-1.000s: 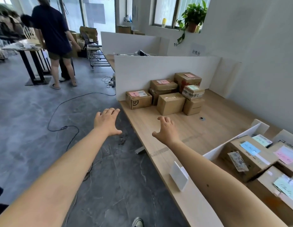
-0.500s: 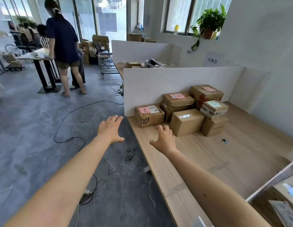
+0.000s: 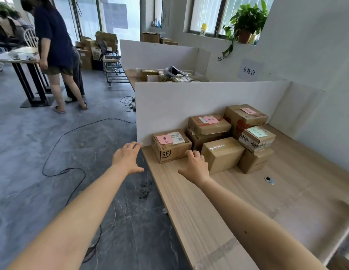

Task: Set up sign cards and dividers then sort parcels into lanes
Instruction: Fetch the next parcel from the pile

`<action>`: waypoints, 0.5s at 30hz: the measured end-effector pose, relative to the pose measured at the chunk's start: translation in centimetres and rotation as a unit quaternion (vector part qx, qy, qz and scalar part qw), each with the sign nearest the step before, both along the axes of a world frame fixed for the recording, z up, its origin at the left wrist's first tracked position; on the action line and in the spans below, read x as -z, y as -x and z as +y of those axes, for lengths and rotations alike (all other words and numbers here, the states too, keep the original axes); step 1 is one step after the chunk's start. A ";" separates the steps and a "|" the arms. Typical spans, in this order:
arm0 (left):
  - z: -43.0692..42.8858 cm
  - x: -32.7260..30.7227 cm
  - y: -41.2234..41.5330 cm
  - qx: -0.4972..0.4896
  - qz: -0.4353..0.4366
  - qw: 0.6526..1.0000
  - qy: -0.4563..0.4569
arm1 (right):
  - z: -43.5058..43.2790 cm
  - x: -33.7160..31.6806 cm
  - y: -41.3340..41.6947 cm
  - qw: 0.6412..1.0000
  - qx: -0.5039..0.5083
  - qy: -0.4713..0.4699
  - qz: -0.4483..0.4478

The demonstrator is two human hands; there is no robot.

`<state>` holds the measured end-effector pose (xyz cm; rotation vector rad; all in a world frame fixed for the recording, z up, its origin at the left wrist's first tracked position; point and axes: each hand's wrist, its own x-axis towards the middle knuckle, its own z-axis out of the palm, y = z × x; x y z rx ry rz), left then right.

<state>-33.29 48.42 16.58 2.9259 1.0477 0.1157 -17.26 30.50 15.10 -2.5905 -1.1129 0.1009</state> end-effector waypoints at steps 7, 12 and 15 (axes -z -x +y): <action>2.9 1.1 -2.8 0.017 -0.005 0.999 0.034 | 2.8 1.0 -2.0 1.000 0.023 0.012 0.016; 6.7 1.9 -5.9 0.051 0.002 0.996 0.067 | 5.7 1.9 -3.2 0.998 0.042 0.009 0.043; 9.3 2.9 -8.2 0.079 0.023 0.985 0.149 | 7.9 2.6 -4.1 0.996 0.061 0.013 0.069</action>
